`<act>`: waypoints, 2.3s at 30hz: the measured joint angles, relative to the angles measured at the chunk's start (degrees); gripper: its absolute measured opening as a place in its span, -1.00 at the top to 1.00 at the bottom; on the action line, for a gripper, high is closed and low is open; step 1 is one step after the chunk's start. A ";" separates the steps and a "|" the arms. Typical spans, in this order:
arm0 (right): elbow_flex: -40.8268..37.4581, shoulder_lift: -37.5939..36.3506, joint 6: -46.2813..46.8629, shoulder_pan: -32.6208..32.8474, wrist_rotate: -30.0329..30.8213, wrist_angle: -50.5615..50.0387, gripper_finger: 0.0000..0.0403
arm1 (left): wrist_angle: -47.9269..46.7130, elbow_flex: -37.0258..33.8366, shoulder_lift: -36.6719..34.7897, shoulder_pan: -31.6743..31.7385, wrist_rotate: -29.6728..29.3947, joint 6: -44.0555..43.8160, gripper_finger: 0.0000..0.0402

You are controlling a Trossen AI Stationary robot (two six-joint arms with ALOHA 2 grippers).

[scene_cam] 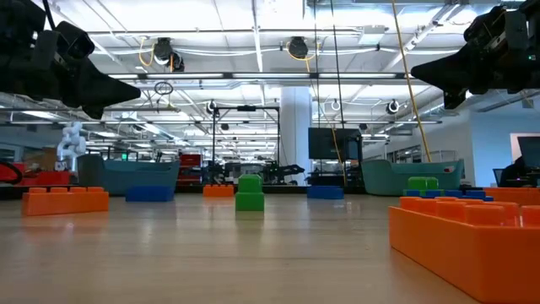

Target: Sort & place blocks by color

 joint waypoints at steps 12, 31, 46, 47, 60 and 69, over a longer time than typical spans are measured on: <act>-0.01 0.00 0.01 0.00 0.00 0.00 1.00 | -0.01 0.02 0.00 0.01 -0.02 0.02 0.90; -0.01 0.00 0.00 -0.01 0.00 -0.01 1.00 | 0.01 0.02 0.00 0.01 -0.01 0.00 0.90; -0.02 -0.02 0.42 -0.02 0.00 1.79 1.00 | 1.19 0.02 0.00 0.02 0.01 -0.92 0.90; -0.02 -0.02 0.42 -0.01 0.00 1.77 1.00 | 1.17 0.02 0.00 0.02 0.01 -0.92 0.90; -0.02 -0.02 0.44 0.00 0.00 2.86 1.00 | 1.62 0.02 0.00 0.02 0.01 -2.37 0.90; 0.00 0.00 -3.51 0.00 0.56 2.37 0.98 | 4.32 0.02 0.00 0.00 0.71 -2.73 0.88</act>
